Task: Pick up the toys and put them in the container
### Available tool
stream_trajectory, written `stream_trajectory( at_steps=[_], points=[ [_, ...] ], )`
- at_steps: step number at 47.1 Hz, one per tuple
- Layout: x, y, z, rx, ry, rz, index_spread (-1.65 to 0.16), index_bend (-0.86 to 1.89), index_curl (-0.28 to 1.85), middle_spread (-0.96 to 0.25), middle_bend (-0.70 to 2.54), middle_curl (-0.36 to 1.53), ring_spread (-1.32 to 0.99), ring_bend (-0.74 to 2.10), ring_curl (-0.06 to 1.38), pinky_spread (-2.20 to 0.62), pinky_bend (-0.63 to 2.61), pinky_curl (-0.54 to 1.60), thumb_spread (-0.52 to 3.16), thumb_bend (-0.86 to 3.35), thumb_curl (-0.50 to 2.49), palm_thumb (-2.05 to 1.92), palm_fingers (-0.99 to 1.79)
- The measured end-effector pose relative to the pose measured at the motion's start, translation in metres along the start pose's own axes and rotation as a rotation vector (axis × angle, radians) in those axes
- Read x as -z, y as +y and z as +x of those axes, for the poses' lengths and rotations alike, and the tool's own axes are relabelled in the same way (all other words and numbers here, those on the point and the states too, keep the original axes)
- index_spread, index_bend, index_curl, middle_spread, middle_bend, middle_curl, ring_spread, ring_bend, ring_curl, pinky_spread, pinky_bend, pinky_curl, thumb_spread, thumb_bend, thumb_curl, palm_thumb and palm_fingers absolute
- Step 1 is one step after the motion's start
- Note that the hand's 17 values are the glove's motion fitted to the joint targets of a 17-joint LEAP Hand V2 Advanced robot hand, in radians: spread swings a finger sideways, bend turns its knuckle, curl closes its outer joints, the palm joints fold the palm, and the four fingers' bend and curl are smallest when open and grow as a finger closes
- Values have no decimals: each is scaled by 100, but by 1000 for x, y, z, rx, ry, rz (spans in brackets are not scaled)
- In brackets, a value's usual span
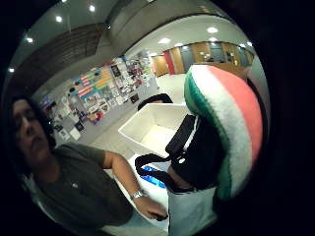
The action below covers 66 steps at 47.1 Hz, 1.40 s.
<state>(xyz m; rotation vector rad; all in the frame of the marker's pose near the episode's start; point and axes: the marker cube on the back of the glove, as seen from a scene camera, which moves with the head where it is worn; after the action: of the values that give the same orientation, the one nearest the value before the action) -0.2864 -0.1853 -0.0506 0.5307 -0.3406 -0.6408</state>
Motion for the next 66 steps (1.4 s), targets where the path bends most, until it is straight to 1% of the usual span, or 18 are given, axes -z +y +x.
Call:
stream_trajectory(
  at_steps=[3, 7, 15, 19, 21, 22, 23, 25, 30, 35, 37, 42, 47, 51, 55, 60, 63, 66],
  points=[
    [-23, -25, 11, 23, 79, -38, -33, 47, 73, -23, 139, 75, -30, 158, 60, -44, 114, 61, 151, 4, 44, 20, 120],
    [-54, -51, 12, -102, 109, -95, -33, 48, 76, -23, 140, 76, -30, 159, 60, -44, 115, 62, 151, 4, 44, 20, 119],
    [-114, -69, 25, 0, 93, -217, -33, 49, 81, -22, 141, 75, -29, 158, 60, -43, 114, 62, 149, 1, 44, 16, 116],
    [-139, -64, 35, -61, 167, -417, -33, 41, 80, -21, 133, 71, -28, 149, 56, -42, 105, 57, 145, -6, 40, 3, 101],
    [-145, -59, 41, -84, 171, -512, -33, 31, 80, -22, 120, 68, -29, 140, 55, -38, 103, 59, 131, -12, 37, -10, 56],
    [-146, -57, 43, -96, 160, -539, -33, 30, 81, -22, 109, 66, -29, 133, 55, -34, 101, 60, 124, -13, 37, -13, 20],
    [-147, -56, 45, -110, 156, -554, -33, 33, 84, -21, 103, 65, -28, 127, 55, -31, 102, 64, 120, -13, 36, -14, 0],
    [-146, -51, 52, -123, 177, -566, -34, 31, 80, -19, 91, 59, -27, 114, 51, -25, 100, 61, 112, -13, 35, -15, -16],
    [-132, -33, 63, -219, 198, -586, -38, 25, 67, -17, 74, 50, -26, 94, 36, -15, 92, 47, 101, -12, 32, -15, -8],
    [-105, 0, 73, -191, 162, -625, -40, 26, 64, -15, 65, 46, -25, 88, 31, -10, 88, 43, 94, -12, 30, -16, -1],
    [-94, 15, 69, -249, 123, -626, -40, 27, 63, -15, 63, 45, -25, 87, 30, -8, 87, 42, 93, -12, 29, -15, -1],
    [-69, 69, 96, -430, 191, -582, -40, 28, 62, -14, 58, 43, -24, 84, 29, -5, 86, 41, 90, -12, 27, -16, 2],
    [-56, 136, 137, -675, 206, -525, -41, 26, 60, -14, 57, 43, -24, 86, 29, -3, 85, 39, 94, -10, 25, -13, 11],
    [-63, 190, 160, -810, 179, -566, -41, 26, 59, -14, 55, 42, -24, 85, 28, -3, 84, 39, 103, -7, 24, -10, 14],
    [-82, 234, 170, -873, 155, -630, -42, 30, 60, -14, 53, 42, -25, 83, 28, -2, 82, 38, 114, -4, 23, -6, 17],
    [-112, 275, 174, -901, 171, -706, -43, 33, 60, -16, 49, 41, -21, 70, 25, 1, 86, 39, 117, -4, 23, -5, 7],
    [-125, 287, 178, -883, 228, -732, -43, 33, 61, -16, 46, 40, -17, 57, 22, 3, 91, 41, 116, -3, 24, -3, -7],
    [-135, 295, 178, -888, 263, -747, -43, 31, 59, -16, 42, 39, -14, 48, 19, 4, 94, 41, 115, -2, 25, 0, -8]
  ],
)
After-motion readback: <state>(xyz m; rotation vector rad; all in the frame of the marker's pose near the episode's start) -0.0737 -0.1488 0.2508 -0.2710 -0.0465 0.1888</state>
